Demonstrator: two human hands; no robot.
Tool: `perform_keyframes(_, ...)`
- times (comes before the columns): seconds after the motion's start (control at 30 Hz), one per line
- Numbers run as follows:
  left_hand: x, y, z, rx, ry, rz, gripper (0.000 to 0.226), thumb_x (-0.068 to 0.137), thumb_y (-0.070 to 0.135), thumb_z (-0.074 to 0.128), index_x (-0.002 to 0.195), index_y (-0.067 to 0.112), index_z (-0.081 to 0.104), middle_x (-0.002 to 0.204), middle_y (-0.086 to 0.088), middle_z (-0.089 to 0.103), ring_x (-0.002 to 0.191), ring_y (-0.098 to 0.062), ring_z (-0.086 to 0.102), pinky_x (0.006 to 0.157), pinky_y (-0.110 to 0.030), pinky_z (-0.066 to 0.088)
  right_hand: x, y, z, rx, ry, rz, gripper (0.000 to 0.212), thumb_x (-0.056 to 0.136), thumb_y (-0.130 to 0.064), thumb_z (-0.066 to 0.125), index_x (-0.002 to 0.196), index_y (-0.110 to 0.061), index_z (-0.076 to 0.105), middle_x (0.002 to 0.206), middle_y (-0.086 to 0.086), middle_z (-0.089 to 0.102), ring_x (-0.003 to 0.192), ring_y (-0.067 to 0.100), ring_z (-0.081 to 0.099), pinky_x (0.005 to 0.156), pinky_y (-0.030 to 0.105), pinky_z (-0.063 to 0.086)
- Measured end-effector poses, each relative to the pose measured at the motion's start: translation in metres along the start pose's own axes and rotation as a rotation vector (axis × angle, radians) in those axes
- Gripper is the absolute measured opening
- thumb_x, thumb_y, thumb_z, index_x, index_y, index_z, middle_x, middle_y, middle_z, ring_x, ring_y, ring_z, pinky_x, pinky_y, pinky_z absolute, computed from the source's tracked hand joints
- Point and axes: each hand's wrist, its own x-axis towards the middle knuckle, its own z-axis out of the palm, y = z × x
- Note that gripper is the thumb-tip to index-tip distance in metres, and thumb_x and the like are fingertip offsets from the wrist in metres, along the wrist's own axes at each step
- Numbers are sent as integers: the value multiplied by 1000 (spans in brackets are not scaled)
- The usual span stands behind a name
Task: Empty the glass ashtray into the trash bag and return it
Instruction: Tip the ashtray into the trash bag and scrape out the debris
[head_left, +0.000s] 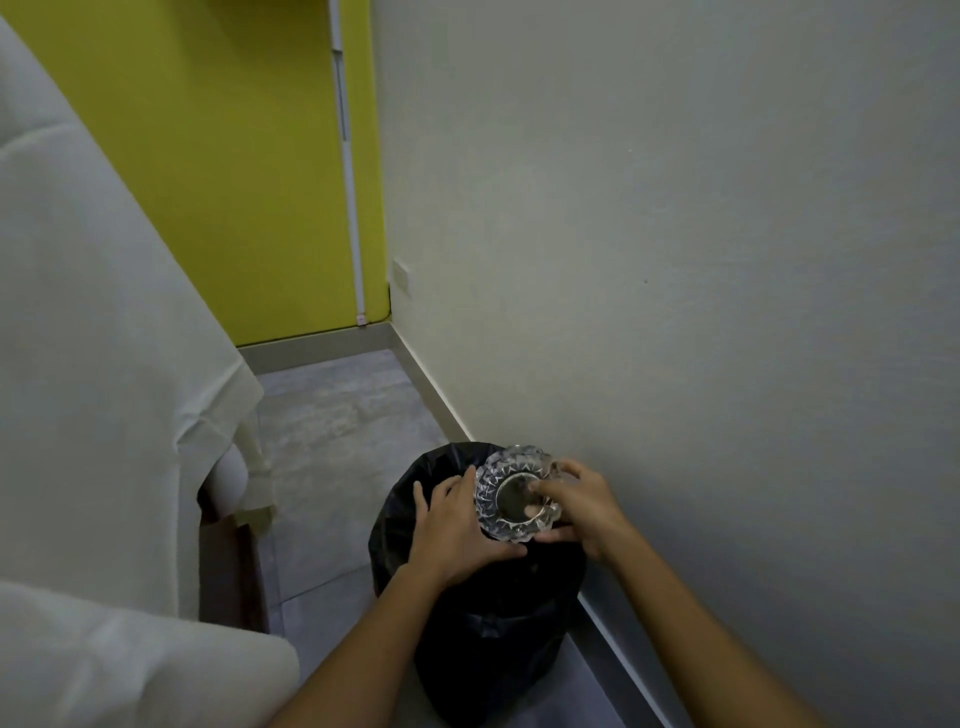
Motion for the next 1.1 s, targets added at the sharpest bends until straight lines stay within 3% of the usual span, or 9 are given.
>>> perform_keyframes(0.1,4,-3,0,-42,1,-3,127,55,80,66,154,19,16,152,6,37,142,-18,25,118,-53,-6,0,-3,-6,-54,-107,-18,52,84,-8,68,126,-33,49,114,12,64,84,29,69,45,34,56)
perform_keyframes(0.27,1,-1,-2,-41,-17,-11,122,59,70,73,154,20,14,149,4,39,142,-21,24,119,-53,-5,0,0,-7,-104,-139,-82,52,86,-3,64,130,-28,52,111,11,67,81,26,69,46,39,59)
perform_keyframes(0.33,-2,-2,-3,19,-56,-24,116,69,65,70,155,18,8,155,0,31,147,-23,17,119,-53,-4,2,2,-3,-349,-3,-237,62,81,5,59,132,-29,53,109,6,69,87,25,68,62,40,61)
perform_keyframes(0.43,-11,-18,-6,218,-124,-171,98,88,61,51,156,13,-1,163,-8,7,151,-27,0,119,-53,-2,1,9,-2,-983,105,-599,64,79,2,54,135,-29,51,126,8,65,111,31,62,87,36,51)
perform_keyframes(0.5,-22,-36,-7,315,-183,-342,87,96,59,34,155,8,-5,163,-14,-7,150,-32,-9,118,-55,-3,-9,21,-4,-1252,38,-840,58,80,-3,53,134,-26,52,121,7,68,102,33,66,76,42,56)
perform_keyframes(0.6,-38,-56,-2,370,-291,-483,88,95,63,24,153,4,-8,163,-13,-8,149,-35,-14,118,-54,-6,-25,66,-17,-1504,-2,-1293,41,78,-15,49,117,-22,61,97,-3,74,77,22,71,42,29,55)
perform_keyframes(0.67,-44,-60,6,313,-311,-527,87,97,59,24,153,3,-12,163,-14,4,149,-40,-6,118,-54,-6,-33,88,-27,-1619,-68,-1448,34,80,-16,48,110,-24,64,95,-8,74,76,19,71,41,25,52)
perform_keyframes(0.83,-52,-45,15,373,-271,-520,77,100,30,28,145,-13,-17,130,-15,61,126,-32,52,118,-54,8,-44,79,-39,-1590,98,-1374,35,74,-11,46,90,-24,76,82,-8,75,67,16,71,37,18,45)
perform_keyframes(1.1,-54,-39,20,491,-195,-564,72,101,26,30,146,-17,-7,111,-7,72,117,-28,61,116,-63,4,-54,85,-37,-1519,105,-1262,32,78,-10,49,94,-22,73,88,-7,75,75,12,72,37,18,44)
